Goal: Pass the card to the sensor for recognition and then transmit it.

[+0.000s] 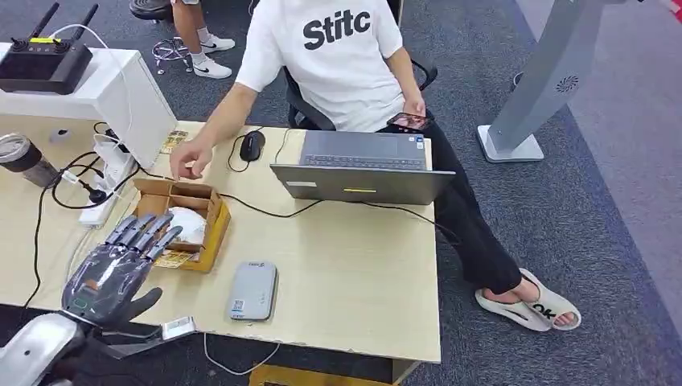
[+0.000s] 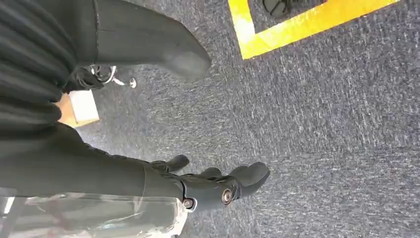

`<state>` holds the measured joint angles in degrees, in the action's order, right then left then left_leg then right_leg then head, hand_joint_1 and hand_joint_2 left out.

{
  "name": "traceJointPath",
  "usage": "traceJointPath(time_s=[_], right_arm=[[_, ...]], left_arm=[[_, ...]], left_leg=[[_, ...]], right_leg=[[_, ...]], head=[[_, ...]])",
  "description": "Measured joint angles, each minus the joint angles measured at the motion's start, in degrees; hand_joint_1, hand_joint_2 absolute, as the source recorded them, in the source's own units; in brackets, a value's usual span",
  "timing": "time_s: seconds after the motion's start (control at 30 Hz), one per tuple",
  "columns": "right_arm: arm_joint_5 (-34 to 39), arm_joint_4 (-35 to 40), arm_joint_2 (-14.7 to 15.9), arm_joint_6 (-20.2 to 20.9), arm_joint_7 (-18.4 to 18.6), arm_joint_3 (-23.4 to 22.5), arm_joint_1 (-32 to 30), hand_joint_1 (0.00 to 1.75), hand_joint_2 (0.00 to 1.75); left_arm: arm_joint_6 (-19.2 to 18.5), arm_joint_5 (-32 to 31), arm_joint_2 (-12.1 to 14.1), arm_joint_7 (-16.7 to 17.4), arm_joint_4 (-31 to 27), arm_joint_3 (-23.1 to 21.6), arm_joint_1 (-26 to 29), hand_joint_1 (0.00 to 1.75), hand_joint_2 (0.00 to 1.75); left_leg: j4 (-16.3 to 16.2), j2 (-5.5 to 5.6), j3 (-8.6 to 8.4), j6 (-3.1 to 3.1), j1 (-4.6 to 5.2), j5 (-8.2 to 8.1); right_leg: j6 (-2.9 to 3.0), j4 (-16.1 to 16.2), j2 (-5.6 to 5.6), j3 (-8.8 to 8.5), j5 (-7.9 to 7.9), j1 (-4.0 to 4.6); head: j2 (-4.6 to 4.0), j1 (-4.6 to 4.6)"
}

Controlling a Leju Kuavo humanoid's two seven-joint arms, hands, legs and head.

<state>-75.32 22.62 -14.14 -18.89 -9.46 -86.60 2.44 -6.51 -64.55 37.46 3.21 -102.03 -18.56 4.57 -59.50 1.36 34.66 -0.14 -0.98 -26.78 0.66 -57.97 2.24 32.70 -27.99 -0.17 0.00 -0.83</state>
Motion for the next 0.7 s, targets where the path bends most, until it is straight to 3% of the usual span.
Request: traceJointPath(time_s=[0.17, 0.33, 0.7], right_arm=[[-0.85, 0.35, -0.31, 0.28, 0.0, 0.0, -0.02, 0.0, 1.75], [-1.51, 0.74, -0.63, 0.37, 0.09, 0.0, -0.03, 0.0, 1.75], [-2.91, 1.07, -0.81, 0.44, 0.35, 0.0, -0.03, 0.0, 1.75]], left_arm=[[1.16, -5.25, -0.92, 3.63, 2.82, -0.26, 1.45, 0.0, 1.75], [4.39, -12.46, -4.61, 9.29, 8.72, -0.79, 1.51, 0.0, 1.75], [8.19, -17.45, -11.32, 11.69, 20.08, -0.13, 0.82, 0.0, 1.75]], left_leg=[[0.0, 0.01, 0.0, 0.0, 0.0, 0.0], [0.0, 0.02, -0.01, 0.0, 0.01, 0.0], [-0.01, 0.01, 0.0, 0.0, 0.01, 0.0]], right_leg=[[0.0, 0.0, -0.01, 0.01, -0.01, 0.0], [0.0, 0.0, -0.02, 0.0, 0.0, 0.0], [0.0, 0.01, -0.02, 0.0, 0.0, -0.01]], head=[[0.0, -0.02], [0.0, 0.0], [0.0, 0.0]])
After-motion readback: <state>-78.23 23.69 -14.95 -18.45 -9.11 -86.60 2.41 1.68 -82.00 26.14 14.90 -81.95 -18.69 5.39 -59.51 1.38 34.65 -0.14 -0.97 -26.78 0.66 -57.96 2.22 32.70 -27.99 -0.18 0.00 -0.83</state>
